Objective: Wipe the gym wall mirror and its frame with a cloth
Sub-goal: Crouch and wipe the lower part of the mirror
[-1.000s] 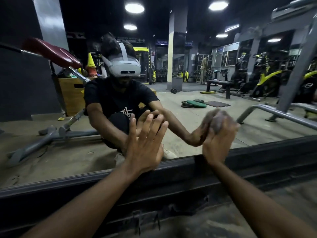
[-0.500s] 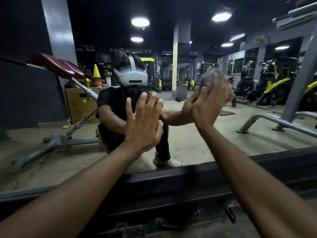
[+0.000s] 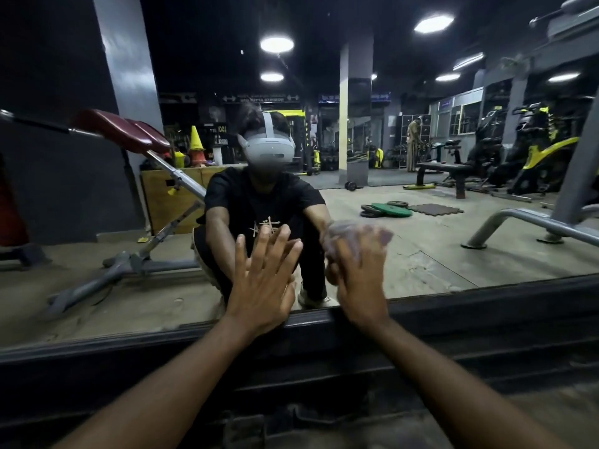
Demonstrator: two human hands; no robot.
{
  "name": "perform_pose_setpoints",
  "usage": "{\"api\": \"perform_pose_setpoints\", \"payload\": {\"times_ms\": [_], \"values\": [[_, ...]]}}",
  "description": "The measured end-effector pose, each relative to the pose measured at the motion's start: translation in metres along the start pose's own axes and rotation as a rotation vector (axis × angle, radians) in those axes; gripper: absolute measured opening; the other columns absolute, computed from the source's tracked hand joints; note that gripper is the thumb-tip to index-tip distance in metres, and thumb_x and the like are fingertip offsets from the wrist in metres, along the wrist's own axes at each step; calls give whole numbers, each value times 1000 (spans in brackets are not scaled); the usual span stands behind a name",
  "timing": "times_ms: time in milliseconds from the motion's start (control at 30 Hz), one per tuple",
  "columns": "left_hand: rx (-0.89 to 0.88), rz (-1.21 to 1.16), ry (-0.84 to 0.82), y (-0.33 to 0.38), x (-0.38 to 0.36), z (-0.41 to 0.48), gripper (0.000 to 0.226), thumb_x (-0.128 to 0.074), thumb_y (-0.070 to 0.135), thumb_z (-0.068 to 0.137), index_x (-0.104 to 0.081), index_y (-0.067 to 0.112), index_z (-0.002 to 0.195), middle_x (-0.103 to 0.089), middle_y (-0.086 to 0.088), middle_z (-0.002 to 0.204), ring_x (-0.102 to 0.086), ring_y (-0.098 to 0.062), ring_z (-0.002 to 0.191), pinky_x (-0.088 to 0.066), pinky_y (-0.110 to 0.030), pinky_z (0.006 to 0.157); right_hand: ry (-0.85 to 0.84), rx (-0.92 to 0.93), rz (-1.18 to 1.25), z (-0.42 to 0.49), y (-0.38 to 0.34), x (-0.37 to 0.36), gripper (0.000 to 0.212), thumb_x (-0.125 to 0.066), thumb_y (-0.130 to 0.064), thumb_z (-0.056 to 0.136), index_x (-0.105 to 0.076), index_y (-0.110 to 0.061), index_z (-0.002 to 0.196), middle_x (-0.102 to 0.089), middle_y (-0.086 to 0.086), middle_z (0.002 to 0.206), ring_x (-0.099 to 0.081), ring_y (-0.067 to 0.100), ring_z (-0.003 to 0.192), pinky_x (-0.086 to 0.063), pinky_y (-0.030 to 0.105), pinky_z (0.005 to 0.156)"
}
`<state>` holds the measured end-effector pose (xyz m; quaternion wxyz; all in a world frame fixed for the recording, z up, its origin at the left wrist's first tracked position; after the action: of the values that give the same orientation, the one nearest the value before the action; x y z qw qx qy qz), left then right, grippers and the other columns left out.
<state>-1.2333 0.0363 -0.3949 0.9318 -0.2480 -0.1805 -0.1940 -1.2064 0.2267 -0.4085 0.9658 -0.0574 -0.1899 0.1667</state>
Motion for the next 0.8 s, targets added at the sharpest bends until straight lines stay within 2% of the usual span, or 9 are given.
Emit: {"api": "perform_pose_setpoints", "payload": {"times_ms": [133, 200, 233, 333, 400, 533, 633, 733, 800], "values": [[52, 10, -18, 19, -8, -19, 84, -64, 37, 84, -33, 17, 160, -14, -15, 170, -13, -41, 156, -18, -73, 116, -118, 328, -119, -14, 17, 15, 61, -54, -13, 94, -41, -25, 152, -23, 12, 166, -16, 39, 154, -22, 60, 121], [10, 7, -31, 32, -13, -20, 81, -63, 37, 84, -36, 24, 159, -14, -15, 170, -14, -39, 156, -16, -76, 114, -32, 168, -49, -7, 54, 44, 65, -57, 0, 85, -45, -23, 146, -34, 13, 156, -33, 39, 142, -31, 51, 114], [7, 6, -36, 36, -14, -18, 78, -61, 37, 84, -37, 27, 158, -15, -14, 170, -15, -38, 156, -15, -77, 113, 20, 38, -23, -8, 74, 56, 65, -56, 2, 86, -46, -21, 146, -33, 16, 155, -33, 41, 140, -33, 55, 112], [89, 14, -31, 47, -19, -7, 70, -54, 40, 87, -41, 30, 155, -19, -14, 169, -19, -40, 154, -15, -80, 111, -10, -137, -27, -36, 92, 45, 68, -62, -4, 95, -40, -27, 155, -4, 12, 170, -2, 38, 156, -16, 63, 123], [92, 19, -35, 55, -20, -2, 69, -53, 42, 89, -39, 30, 155, -20, -15, 168, -21, -42, 153, -18, -79, 110, -79, 50, -23, -54, 78, 25, 69, -67, -6, 94, -43, -27, 155, 9, 2, 171, 8, 29, 157, -12, 56, 124], [81, 24, -29, 67, -26, 6, 63, -51, 44, 92, -40, 27, 152, -25, -15, 167, -24, -40, 153, -19, -81, 107, -215, 516, -156, -60, 92, 27, 68, -65, -20, 93, -38, -27, 155, -13, 11, 170, -12, 39, 156, -23, 59, 121], [110, 23, -23, 78, -18, 19, 64, -49, 44, 92, -38, 27, 153, -21, -15, 168, -19, -38, 155, -20, -79, 110, -87, 280, -99, -27, 137, 63, 59, -59, -27, 98, -41, -26, 154, -22, 15, 167, -20, 41, 153, -30, 64, 115], [108, 57, -21, 90, -5, 54, 71, -47, 45, 93, -30, 27, 159, -12, -12, 171, -10, -36, 157, -18, -78, 110, 124, -82, -58, 10, 164, 96, 63, -49, -35, 103, -25, -30, 161, -2, 8, 172, -4, 37, 157, -20, 65, 121], [126, 77, -15, 93, 1, 84, 72, -45, 47, 94, -27, 28, 161, -10, -10, 171, -10, -34, 157, -17, -78, 110, 182, -179, 4, 35, 147, 96, 64, -46, -36, 105, -17, -33, 162, -9, 9, 171, -5, 36, 157, -15, 65, 122]]}}
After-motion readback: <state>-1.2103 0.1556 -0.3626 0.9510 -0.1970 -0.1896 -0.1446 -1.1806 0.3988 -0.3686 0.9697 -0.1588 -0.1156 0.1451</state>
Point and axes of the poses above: each hand's wrist, its own z-axis towards the middle knuckle, its own x-axis out of the back of the hand, y = z × x, the point moved 5 cm from there along z, towards the middle knuckle
